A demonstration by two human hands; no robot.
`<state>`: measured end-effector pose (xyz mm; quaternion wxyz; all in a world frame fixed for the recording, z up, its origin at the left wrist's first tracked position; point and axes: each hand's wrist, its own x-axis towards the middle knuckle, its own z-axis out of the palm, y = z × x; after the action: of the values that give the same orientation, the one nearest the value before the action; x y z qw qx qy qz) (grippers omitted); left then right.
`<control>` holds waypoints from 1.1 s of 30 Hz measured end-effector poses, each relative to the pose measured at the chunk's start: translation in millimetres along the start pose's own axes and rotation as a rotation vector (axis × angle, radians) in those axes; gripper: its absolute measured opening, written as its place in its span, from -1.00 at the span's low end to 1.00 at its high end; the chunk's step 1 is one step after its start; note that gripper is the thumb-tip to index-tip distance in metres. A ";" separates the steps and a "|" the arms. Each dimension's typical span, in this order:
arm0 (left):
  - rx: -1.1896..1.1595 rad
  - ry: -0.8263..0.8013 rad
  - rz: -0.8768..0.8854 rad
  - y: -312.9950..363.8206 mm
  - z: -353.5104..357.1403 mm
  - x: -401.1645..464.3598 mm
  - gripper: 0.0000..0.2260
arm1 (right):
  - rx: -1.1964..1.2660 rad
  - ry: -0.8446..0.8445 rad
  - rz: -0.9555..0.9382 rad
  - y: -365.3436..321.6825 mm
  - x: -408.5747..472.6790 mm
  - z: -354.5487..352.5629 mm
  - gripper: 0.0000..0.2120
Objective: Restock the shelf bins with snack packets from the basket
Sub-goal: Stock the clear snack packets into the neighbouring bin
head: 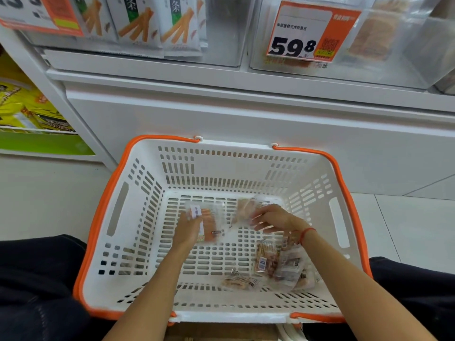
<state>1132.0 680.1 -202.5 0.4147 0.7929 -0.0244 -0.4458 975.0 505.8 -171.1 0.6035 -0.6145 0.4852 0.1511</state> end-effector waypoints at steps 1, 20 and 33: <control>0.083 -0.020 0.003 -3.5 0.8 0.0 -0.54 | 0.021 0.091 0.035 3.5 4.9 1.1 -0.75; -0.250 0.086 -0.005 5.4 -2.2 5.4 -0.68 | -0.282 0.081 -0.276 -29.3 4.8 -7.5 -0.72; -0.162 -0.273 0.286 108.7 15.6 -71.6 -0.58 | -0.690 0.157 -0.558 -119.8 -81.5 -61.0 -0.87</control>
<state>1113.6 628.2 -83.5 0.5292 0.6776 -0.1567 -0.4861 1004.4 461.5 -23.2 0.3424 -0.8966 0.2664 0.0887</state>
